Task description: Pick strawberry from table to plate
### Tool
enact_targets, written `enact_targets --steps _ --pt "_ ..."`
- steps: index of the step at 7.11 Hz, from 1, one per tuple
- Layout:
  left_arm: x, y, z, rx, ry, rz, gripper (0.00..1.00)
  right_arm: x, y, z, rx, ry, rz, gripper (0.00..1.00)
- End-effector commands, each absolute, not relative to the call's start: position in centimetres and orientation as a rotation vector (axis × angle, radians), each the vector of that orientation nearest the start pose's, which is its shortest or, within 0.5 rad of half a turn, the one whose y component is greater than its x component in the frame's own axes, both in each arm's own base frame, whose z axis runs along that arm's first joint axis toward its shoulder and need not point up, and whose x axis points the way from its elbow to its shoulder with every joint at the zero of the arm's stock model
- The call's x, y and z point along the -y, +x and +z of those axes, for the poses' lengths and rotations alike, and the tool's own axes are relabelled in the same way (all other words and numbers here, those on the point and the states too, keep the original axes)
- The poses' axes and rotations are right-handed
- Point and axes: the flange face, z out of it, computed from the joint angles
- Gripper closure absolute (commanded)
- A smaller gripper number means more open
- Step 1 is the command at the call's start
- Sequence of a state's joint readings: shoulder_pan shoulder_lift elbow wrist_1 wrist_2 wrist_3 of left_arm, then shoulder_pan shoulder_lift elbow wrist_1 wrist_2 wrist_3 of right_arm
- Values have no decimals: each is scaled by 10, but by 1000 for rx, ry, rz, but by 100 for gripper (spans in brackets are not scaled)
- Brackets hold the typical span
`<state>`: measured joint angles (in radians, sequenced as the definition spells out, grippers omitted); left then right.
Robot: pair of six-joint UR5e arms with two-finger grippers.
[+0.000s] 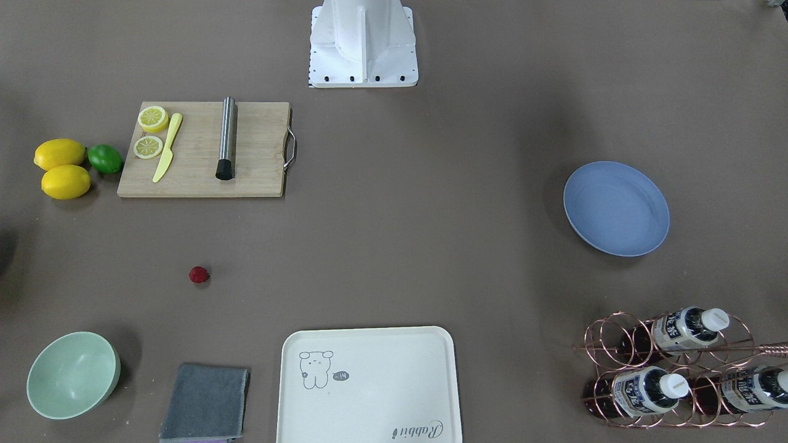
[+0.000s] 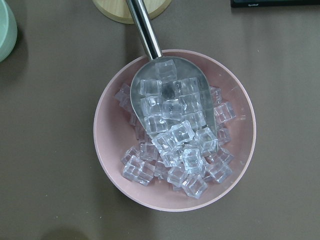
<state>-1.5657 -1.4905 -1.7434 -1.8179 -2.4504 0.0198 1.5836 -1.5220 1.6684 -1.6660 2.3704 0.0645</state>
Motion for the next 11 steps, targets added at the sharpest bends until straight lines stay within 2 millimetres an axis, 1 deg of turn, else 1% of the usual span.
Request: enact_targets --steps 1,2,3,5,6,7,8,9,10,11 --pt "478 -35 573 -881 312 181 2 506 68 598 800 25 51 0" --pt "482 -19 576 -899 340 165 2 508 63 597 814 42 37 0" --pt "483 4 596 -932 367 142 2 508 53 599 818 89 -1 0" --pt "473 55 634 -996 389 80 2 513 37 594 829 117 -44 0" --pt "470 90 636 -992 401 36 2 518 27 590 843 108 -48 0" --pt "466 128 631 -995 407 5 2 524 14 579 864 97 -25 0" --pt "460 155 630 -997 402 13 2 529 -2 576 878 114 3 0" --pt "461 166 632 -996 394 22 2 531 -24 574 896 120 35 0" --pt "463 171 639 -999 393 29 2 533 -37 572 909 116 65 0" --pt "462 177 653 -1011 404 46 2 532 -41 570 913 113 69 0"
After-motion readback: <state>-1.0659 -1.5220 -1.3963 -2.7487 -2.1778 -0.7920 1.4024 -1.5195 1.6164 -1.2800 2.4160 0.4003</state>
